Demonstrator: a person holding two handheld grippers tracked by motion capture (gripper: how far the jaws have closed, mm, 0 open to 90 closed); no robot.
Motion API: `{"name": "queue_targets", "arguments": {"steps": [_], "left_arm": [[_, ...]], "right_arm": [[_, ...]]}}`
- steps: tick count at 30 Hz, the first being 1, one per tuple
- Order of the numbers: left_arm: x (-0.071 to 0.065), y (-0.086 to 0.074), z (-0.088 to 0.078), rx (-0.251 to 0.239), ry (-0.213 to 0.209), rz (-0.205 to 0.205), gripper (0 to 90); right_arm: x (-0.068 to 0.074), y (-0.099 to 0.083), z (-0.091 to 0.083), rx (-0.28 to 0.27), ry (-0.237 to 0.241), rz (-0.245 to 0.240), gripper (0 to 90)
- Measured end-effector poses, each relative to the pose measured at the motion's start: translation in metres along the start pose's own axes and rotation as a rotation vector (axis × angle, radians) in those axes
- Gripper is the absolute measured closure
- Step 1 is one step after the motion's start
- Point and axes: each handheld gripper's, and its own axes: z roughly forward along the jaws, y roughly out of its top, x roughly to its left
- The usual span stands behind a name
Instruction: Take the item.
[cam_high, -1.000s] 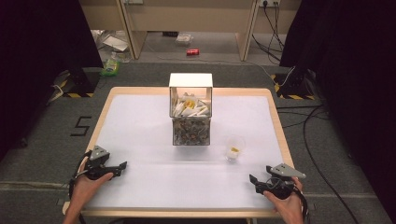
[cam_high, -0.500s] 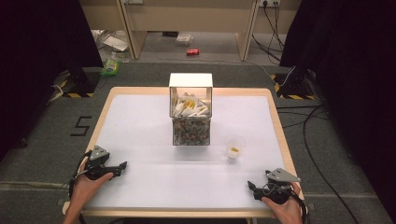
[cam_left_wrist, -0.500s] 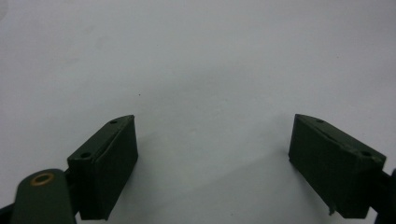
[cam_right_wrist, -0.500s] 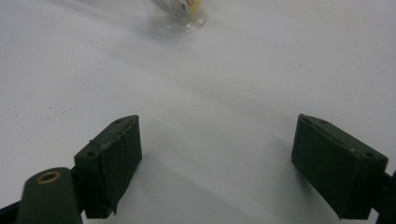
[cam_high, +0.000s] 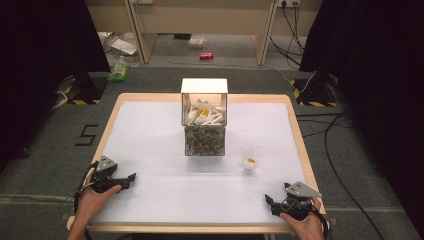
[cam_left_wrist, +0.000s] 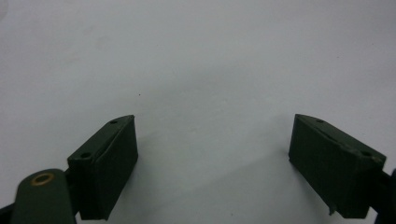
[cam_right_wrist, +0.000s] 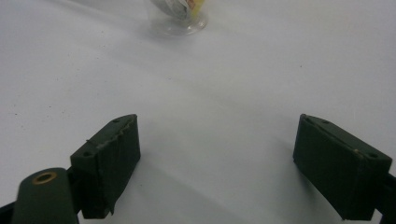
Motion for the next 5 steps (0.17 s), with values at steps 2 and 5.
{"name": "queue_targets", "arguments": {"steps": [2, 5], "left_arm": [[0.0000, 0.0000, 0.0000, 0.000, 0.000, 0.000, 14.7], [0.0000, 0.0000, 0.0000, 0.000, 0.000, 0.000, 14.7]], "right_arm": [[-0.0001, -0.0001, 0.0000, 0.000, 0.001, -0.001, 15.5], [0.0000, -0.0002, 0.0000, -0.001, 0.001, 0.002, 15.5]]}}
